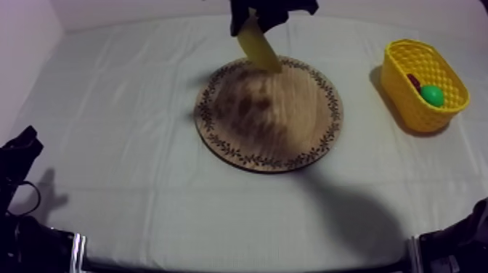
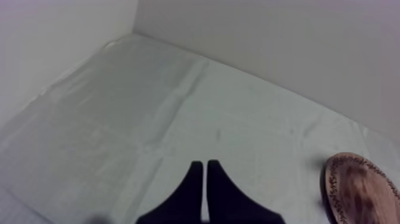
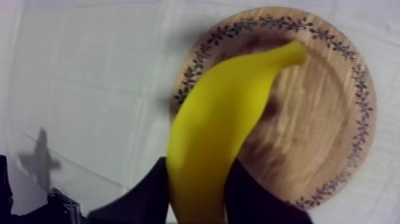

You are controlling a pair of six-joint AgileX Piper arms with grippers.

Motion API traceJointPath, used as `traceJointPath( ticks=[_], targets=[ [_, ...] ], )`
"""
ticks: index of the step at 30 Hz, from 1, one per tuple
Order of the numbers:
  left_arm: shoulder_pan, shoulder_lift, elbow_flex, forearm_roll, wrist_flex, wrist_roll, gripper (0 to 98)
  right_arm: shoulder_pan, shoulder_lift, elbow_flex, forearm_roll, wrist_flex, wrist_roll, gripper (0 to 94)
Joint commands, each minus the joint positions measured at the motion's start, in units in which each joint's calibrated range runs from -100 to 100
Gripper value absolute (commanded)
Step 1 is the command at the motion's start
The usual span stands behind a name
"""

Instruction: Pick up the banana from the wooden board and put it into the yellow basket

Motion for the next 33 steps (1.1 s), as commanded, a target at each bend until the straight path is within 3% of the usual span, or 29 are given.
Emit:
traceJointPath(
  ticks=[1, 14, 33],
  targets=[
    [-0.02, 0.02, -0.02, -0.01, -0.01, 0.02, 0.1, 0.78, -1.36, 3.21, 0.18, -0.40, 0.67, 23.7],
    [-0.02, 0.02, -0.02, -0.01, -0.01, 0.02, 0.1, 9.50, -7.46, 18.32, 2.86, -1.23, 7.67, 23.6],
    [-0.02, 0.02, -0.02, -0.01, -0.01, 0.02, 0.1, 25.91, -16.79, 26.97, 7.64, -2.74, 19.84, 25.4]
  ],
)
